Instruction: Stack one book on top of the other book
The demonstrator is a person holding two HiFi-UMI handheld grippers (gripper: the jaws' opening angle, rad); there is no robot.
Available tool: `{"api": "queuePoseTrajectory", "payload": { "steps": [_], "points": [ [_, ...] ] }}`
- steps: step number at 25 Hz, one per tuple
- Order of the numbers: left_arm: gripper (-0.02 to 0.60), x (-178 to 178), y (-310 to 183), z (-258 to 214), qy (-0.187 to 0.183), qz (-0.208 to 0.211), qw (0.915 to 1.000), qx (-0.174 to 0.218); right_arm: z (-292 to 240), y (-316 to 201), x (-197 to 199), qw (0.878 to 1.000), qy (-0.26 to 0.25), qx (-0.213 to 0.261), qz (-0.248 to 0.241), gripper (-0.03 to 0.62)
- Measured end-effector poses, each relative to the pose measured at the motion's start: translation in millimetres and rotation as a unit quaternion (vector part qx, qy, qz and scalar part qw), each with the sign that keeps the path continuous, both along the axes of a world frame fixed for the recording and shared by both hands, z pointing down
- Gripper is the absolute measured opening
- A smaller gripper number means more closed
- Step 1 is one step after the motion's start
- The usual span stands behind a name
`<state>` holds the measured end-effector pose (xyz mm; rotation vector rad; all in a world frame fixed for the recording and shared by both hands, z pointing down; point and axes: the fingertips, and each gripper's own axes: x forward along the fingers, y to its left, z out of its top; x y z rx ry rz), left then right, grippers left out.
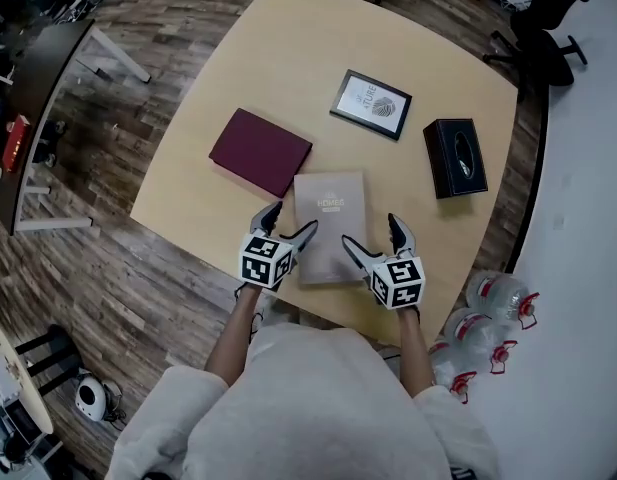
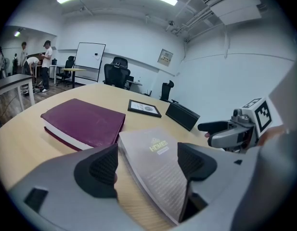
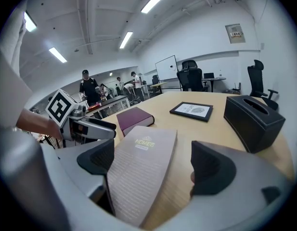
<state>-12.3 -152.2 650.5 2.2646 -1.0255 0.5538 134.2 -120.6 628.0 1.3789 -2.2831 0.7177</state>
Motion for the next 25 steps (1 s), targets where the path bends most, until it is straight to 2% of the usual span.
{"api": "queuePoseTrajectory", "payload": {
  "steps": [12,25],
  "points": [
    [0.38,-0.1,7.2,33.1,0.002,-0.012,0.9992,-0.039,41.6,14.9,-8.7,0.998,-0.01,-0.055,-0.018,0.488],
    [0.38,7.7,19.2,56.4,0.009,-0.003,0.9972,-0.074,77.6,30.1,-22.1,0.993,-0.032,-0.107,-0.024,0.488]
  ]
}}
